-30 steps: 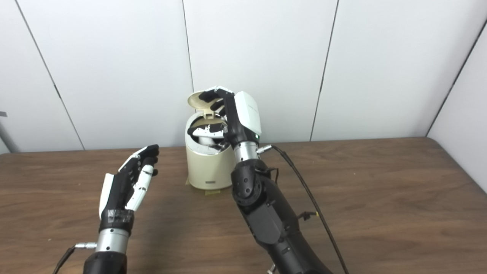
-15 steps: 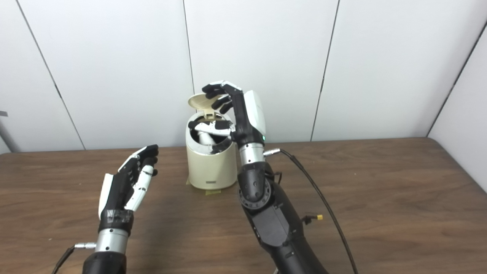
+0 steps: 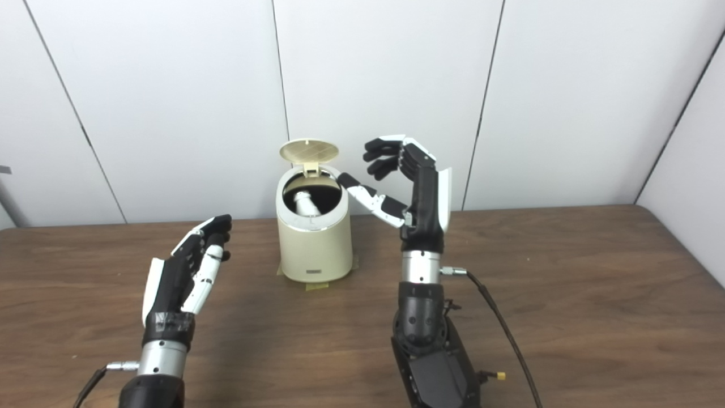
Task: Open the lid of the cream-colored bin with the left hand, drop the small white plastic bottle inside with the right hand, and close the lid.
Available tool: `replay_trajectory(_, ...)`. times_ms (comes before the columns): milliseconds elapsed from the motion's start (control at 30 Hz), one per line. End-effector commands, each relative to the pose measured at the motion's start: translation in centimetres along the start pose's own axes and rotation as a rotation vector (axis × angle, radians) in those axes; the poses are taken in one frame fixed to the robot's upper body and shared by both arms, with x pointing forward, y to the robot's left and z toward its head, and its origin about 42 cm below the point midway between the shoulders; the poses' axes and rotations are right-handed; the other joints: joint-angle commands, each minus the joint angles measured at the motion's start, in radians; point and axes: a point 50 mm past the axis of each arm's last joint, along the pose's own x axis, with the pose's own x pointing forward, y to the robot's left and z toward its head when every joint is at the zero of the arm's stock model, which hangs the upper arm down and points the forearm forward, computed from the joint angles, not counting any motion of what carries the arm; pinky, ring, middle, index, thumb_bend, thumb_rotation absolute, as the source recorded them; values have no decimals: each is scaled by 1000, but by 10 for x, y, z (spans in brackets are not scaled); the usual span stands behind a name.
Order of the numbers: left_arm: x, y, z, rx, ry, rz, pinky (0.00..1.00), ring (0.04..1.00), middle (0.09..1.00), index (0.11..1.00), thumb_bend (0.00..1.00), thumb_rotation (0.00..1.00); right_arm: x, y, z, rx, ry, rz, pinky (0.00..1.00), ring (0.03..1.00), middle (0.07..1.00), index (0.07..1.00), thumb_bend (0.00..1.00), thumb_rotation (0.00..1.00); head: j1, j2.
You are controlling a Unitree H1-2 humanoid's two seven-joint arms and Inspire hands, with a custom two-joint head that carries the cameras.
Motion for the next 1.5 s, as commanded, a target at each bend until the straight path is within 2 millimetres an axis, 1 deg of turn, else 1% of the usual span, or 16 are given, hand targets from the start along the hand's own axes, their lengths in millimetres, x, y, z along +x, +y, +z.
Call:
replay_trajectory(0,10,3,22,-10,-99,18,764,835,828,813,294,710,5,-8,12,-5,-30,32,378,436,481,491,515,9,0,0)
replay_trajectory(67,9,5,23,-5,-101,20,773,844,833,814,293,725,-3,-16,11,-17,-1,47,449,519,559,493,491,129,1,0)
replay_trajectory(167,8,9,25,18,-116,32,775,843,831,807,283,747,-18,-29,4,7,40,84,520,594,623,495,482,155,5,4)
replay_trajectory(200,7,11,25,23,-125,34,773,838,823,796,270,757,-23,-33,1,15,52,94,552,626,652,609,363,365,6,6)
replay_trajectory(233,7,12,26,25,-131,34,774,834,817,789,243,762,-26,-35,-1,20,59,99,572,647,671,653,321,445,6,7)
replay_trajectory(300,6,14,26,20,-138,32,780,833,814,783,216,765,-32,-36,-3,27,73,105,592,668,691,691,293,515,6,8)
replay_trajectory(367,5,15,27,7,-140,35,784,832,812,783,198,723,-37,-36,-2,28,86,107,599,679,705,703,320,511,9,11)
replay_trajectory(500,4,16,27,8,-156,53,741,800,789,764,213,607,-42,-38,-1,29,78,125,585,672,700,699,322,374,12,14)
replay_trajectory(667,2,20,29,0,-197,55,735,794,787,762,205,511,-47,-39,-1,21,85,150,591,683,712,709,323,397,25,16)
replay_trajectory(767,3,22,31,18,-220,57,738,793,786,764,226,582,-49,-39,-2,37,104,162,608,699,729,726,309,453,19,18)
replay_trajectory(867,8,23,38,68,-221,49,755,807,803,788,266,757,-50,-39,-3,47,116,175,634,715,740,743,294,507,21,19)
replay_trajectory(933,18,22,50,145,-230,40,773,823,817,802,312,876,-50,-38,-3,42,120,183,642,723,747,751,295,540,27,17)
replay_trajectory(1033,36,21,69,229,-284,16,820,852,837,826,400,977,-50,-37,-3,35,121,191,644,726,751,756,296,559,30,11)
replay_trajectory(1067,44,20,78,254,-313,2,845,875,858,849,458,993,-50,-37,-3,33,122,193,643,727,752,756,293,543,32,10)
replay_trajectory(1233,77,8,122,349,-418,-39,876,896,870,853,536,1000,-52,-34,-2,28,135,203,628,724,748,747,288,497,37,5)
replay_trajectory(1467,106,-18,169,520,-462,-124,959,979,908,866,672,1000,-55,-30,3,23,144,213,621,719,739,745,261,494,36,7)
